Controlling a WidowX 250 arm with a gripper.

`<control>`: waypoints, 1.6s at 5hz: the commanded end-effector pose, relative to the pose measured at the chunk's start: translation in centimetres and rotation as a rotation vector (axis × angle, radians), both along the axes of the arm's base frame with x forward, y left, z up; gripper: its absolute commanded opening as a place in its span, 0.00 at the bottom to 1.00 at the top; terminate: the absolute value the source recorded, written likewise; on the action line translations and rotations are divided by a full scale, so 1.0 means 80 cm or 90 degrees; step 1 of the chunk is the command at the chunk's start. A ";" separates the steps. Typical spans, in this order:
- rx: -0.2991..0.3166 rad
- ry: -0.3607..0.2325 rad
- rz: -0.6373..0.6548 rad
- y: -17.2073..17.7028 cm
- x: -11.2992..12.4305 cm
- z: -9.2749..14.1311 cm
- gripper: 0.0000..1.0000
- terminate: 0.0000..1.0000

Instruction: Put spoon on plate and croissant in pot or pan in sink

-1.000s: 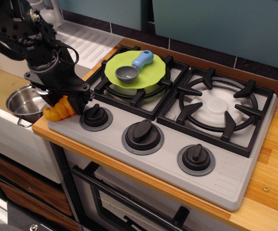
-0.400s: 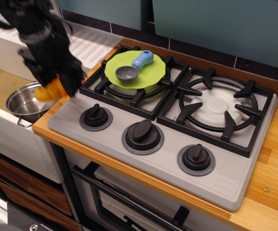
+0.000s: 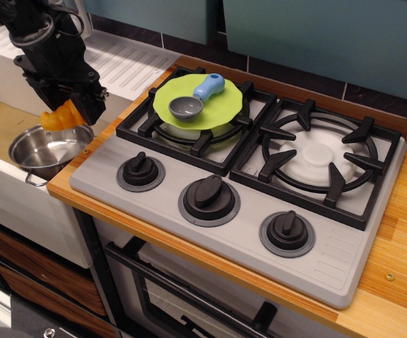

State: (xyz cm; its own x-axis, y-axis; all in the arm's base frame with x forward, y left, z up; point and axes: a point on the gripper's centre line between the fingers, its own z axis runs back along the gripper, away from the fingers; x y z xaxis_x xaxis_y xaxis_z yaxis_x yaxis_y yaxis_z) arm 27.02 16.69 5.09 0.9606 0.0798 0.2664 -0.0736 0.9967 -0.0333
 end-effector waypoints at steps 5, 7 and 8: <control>-0.021 -0.067 -0.043 0.061 0.008 -0.043 1.00 0.00; -0.008 -0.058 -0.035 0.049 0.002 -0.029 1.00 0.00; 0.002 -0.053 -0.027 0.040 -0.002 -0.018 1.00 0.00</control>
